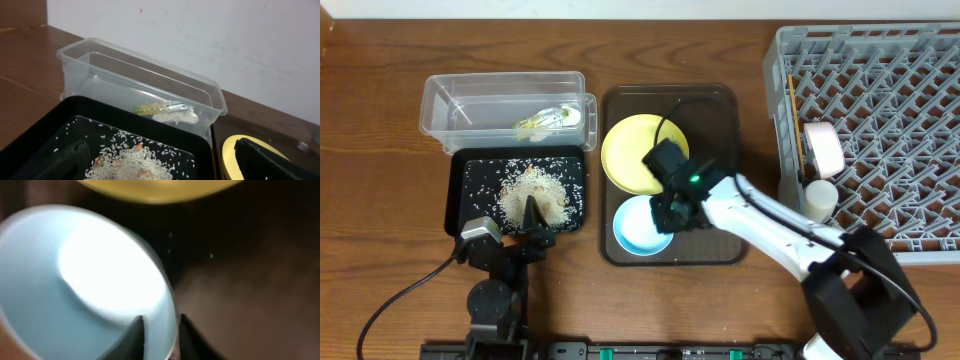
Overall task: Sort waste into correct bins and load items into the dishwasher rack
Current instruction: 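Place the blue bowl into the dish rack with the right gripper, then reach the right gripper to the yellow plate and grasp its edge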
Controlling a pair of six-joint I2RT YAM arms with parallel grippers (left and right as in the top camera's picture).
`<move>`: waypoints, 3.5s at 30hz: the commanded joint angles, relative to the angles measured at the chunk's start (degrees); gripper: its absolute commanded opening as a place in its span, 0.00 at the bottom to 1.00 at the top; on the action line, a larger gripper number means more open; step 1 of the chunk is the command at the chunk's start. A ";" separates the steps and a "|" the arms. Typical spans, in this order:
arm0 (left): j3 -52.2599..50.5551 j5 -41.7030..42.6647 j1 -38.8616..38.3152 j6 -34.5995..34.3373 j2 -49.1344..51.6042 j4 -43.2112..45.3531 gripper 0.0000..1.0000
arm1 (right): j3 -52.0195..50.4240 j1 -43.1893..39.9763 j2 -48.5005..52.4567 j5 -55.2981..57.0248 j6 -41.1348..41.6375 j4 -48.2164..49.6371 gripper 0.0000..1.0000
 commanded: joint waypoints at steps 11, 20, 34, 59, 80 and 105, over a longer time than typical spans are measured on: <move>-1.73 -0.04 0.39 0.57 -0.04 -0.94 0.95 | 0.59 -9.86 -10.64 20.09 1.40 -6.21 0.01; -1.73 -0.07 0.39 0.57 -0.04 -0.94 0.95 | 0.59 -15.74 -29.31 56.11 0.37 -8.28 0.01; -1.73 -0.04 0.39 0.57 -0.04 -0.94 0.95 | 0.57 -36.46 -25.57 83.67 -8.11 -4.00 0.01; -1.73 -0.07 0.39 0.57 -0.04 -0.94 0.95 | 0.57 -32.28 -4.83 77.46 -23.67 7.76 0.05; -1.73 -0.07 0.39 0.57 -0.04 -0.96 0.95 | 1.03 -13.99 -21.81 23.56 -17.84 0.17 0.59; -1.73 -0.07 0.39 0.57 -0.04 -0.94 0.95 | 0.02 -10.19 8.76 5.90 8.57 17.03 0.49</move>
